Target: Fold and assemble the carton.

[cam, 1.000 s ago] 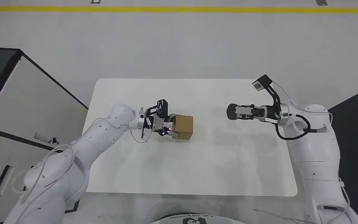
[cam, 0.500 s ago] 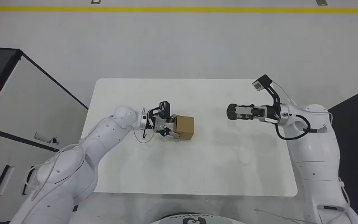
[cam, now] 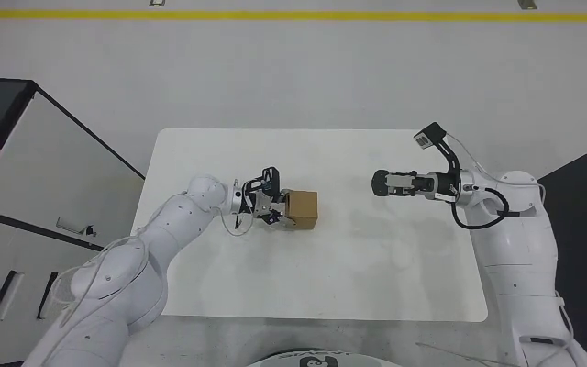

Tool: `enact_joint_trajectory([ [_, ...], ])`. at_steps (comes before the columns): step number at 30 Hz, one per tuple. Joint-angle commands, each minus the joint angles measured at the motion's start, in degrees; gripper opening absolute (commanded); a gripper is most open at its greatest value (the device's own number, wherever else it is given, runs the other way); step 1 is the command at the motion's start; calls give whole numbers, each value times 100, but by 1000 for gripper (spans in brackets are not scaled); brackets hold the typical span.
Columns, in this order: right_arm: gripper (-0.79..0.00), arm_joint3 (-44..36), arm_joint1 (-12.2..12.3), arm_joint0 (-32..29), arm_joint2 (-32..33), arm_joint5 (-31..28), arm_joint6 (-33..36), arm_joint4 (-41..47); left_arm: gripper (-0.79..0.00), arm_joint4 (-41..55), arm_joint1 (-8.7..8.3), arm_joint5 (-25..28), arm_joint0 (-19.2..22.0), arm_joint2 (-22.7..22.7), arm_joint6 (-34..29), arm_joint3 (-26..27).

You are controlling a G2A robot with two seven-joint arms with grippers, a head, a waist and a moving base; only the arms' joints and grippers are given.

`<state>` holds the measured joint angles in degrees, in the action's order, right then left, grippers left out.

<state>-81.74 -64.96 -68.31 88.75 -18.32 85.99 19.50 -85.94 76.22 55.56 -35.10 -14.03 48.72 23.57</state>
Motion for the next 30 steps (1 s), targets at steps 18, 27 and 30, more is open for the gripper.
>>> enact_joint_trajectory([
  [18, 0, 0, 0, 0, 0, 0, 0, 0, 0, 358, -120, 204, -39, 87, -204, 79],
  [27, 0, 0, 0, 0, 0, 0, 0, 0, 0, 450, -428, 173, -61, 128, -172, 369],
  [30, 0, 0, 0, 0, 0, 0, 0, 0, 0, 497, -590, 120, -66, 131, -119, 537],
])
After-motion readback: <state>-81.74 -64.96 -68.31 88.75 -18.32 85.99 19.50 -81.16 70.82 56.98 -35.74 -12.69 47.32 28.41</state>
